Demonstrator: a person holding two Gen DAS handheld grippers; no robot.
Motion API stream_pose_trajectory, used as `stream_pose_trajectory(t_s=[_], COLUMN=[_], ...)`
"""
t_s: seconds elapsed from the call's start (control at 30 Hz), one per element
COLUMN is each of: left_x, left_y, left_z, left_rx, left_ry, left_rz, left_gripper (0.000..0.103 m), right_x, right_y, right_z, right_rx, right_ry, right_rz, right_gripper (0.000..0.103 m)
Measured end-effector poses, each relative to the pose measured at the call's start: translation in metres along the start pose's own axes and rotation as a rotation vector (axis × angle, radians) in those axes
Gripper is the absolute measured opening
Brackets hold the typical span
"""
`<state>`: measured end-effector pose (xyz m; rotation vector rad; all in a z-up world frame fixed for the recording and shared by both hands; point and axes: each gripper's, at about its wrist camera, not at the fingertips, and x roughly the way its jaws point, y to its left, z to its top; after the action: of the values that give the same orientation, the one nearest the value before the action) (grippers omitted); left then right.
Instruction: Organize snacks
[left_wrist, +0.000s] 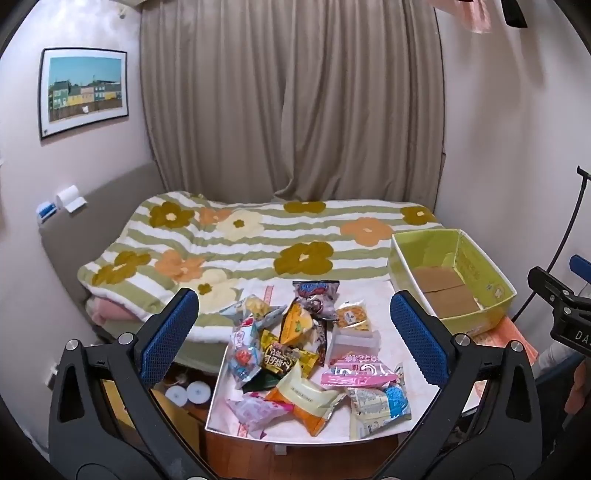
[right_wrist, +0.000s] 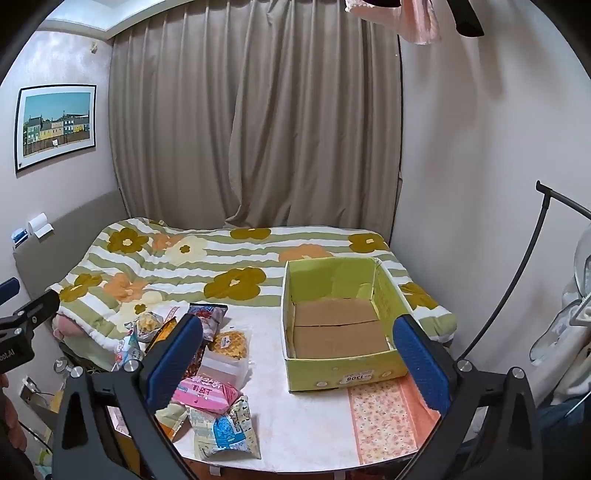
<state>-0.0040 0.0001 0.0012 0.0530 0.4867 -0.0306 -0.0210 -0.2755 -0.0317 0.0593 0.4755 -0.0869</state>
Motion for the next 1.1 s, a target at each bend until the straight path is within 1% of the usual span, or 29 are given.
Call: stream_pose_trajectory(t_s=[0.13, 0.4, 0.67, 0.93, 1.1], left_x=[0.0, 0.0, 0.0, 0.002, 0.003], left_y=[-0.002, 0.0, -0.003, -0.001, 0.001], left_z=[0.0, 0.001, 0.004, 0.004, 0.004], left_rx=[0.002, 0.002, 0.015, 0.012, 0.005], left_ry=[-0.003, -0.003, -0.031, -0.035, -0.035], left_rz=[0.01, 0.002, 0.013, 0.01, -0.005], left_gripper=[0.103, 0.103, 0.103, 0.103, 0.103], right_x=[0.0, 0.003, 0.007, 0.01, 0.011], right_y=[-0.002, 0.0, 0.0, -0.004, -0.004], right_z=[0.002, 0.002, 0.004, 0.006, 0.005], right_rx=[-0.001, -0.004, -0.005, 0.003, 0.002], right_ry=[0.003, -0.002, -0.008, -0.012, -0.012], right_rz=[0.0, -0.002, 0.005, 0.008, 0.008], right_gripper=[0.103, 0.103, 0.103, 0.103, 0.103])
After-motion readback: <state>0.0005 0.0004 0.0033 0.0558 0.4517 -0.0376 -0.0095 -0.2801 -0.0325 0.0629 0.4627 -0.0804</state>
